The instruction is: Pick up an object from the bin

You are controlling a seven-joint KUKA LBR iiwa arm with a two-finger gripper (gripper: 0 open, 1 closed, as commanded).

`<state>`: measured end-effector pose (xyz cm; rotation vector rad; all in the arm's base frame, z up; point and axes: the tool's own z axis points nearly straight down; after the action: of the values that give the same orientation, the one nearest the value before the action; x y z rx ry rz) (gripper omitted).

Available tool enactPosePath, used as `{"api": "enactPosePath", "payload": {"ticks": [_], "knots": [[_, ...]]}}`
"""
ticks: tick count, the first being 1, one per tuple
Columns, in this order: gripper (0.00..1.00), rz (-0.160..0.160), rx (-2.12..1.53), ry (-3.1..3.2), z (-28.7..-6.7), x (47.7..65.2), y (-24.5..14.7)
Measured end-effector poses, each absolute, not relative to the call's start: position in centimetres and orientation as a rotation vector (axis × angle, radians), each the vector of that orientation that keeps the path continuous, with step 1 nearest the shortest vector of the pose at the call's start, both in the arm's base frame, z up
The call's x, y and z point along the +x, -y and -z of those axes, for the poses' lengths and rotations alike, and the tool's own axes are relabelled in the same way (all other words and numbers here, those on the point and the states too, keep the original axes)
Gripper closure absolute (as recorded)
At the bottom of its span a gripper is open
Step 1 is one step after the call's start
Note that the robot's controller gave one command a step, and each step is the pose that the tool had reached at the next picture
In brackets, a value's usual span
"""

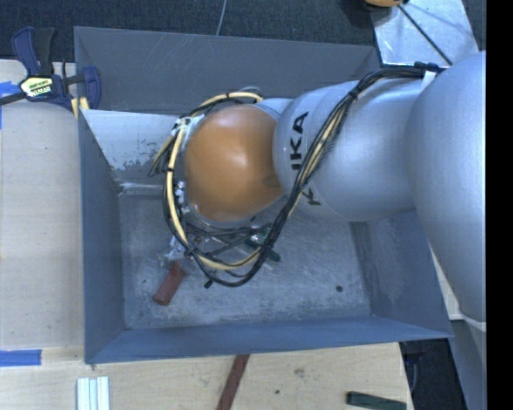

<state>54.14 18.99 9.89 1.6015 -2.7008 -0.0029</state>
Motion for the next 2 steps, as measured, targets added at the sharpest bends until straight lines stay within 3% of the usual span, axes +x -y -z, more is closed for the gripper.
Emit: {"api": "enactPosePath", "payload": {"ticks": [2], "knots": [[1.0,0.0,1.604,2.708,-11.95,54.37,-19.05]]}}
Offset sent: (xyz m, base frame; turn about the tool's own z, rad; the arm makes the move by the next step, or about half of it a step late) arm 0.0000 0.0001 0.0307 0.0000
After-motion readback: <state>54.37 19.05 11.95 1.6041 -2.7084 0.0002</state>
